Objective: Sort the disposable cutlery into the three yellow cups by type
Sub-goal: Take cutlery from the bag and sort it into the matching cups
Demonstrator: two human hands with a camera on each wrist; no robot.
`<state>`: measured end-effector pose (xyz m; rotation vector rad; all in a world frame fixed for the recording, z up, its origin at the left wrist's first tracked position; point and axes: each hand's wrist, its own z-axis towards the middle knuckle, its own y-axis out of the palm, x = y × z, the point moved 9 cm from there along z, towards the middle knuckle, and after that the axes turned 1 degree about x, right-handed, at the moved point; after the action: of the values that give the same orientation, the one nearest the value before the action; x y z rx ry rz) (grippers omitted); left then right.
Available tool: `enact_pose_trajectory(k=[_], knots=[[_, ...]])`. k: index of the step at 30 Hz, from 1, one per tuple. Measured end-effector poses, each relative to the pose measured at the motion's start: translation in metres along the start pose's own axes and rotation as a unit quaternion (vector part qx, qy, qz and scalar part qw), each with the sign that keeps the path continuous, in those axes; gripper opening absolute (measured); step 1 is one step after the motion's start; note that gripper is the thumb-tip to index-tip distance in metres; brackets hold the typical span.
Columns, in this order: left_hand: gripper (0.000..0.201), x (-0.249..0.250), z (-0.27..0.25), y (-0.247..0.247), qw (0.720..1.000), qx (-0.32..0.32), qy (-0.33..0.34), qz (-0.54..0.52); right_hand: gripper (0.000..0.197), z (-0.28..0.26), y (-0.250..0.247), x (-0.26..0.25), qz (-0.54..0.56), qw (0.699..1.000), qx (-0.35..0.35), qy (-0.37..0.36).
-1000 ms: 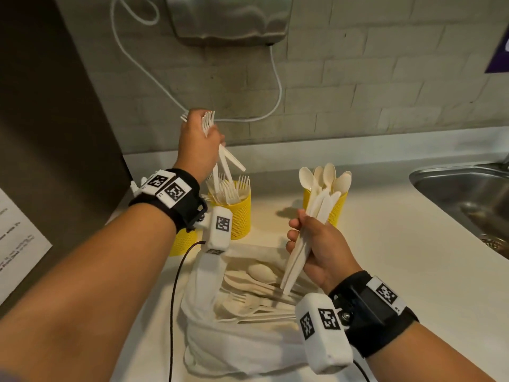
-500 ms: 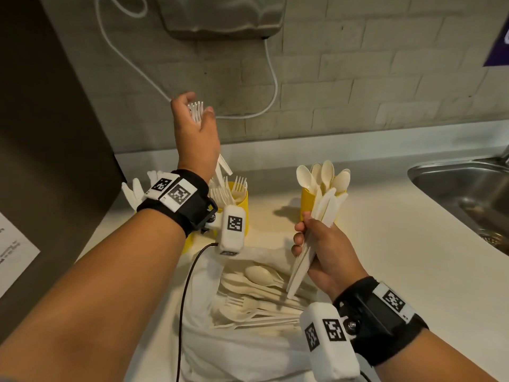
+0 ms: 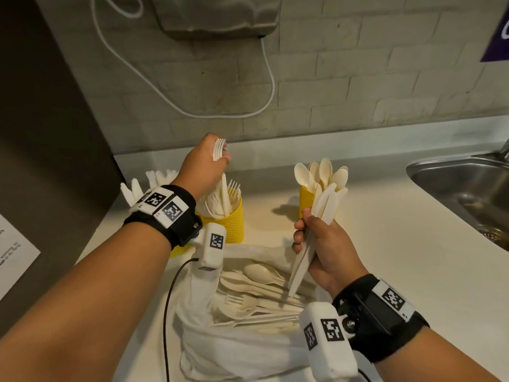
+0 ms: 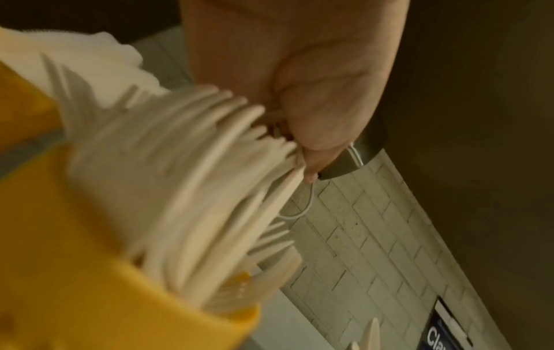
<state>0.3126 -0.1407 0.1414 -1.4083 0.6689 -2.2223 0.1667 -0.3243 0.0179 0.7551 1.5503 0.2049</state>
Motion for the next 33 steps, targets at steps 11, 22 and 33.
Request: enact_pose_trajectory(k=[11, 22, 33], knots=[[0.034, -0.001, -0.013, 0.013, 0.975, -0.067, 0.068, 0.203, 0.003, -0.004, 0.004, -0.002, -0.011, 1.000, -0.003, -0.008], [0.045, -0.020, -0.040, 0.025, 0.936, -0.106, 0.087, 0.323, 0.012, -0.007, 0.014, 0.004, -0.023, 0.999, -0.023, 0.010], [0.042, -0.005, -0.016, 0.052, 0.935, -0.072, 0.093, 0.334, 0.011, -0.011, 0.014, 0.009, -0.013, 0.999, -0.024, 0.034]])
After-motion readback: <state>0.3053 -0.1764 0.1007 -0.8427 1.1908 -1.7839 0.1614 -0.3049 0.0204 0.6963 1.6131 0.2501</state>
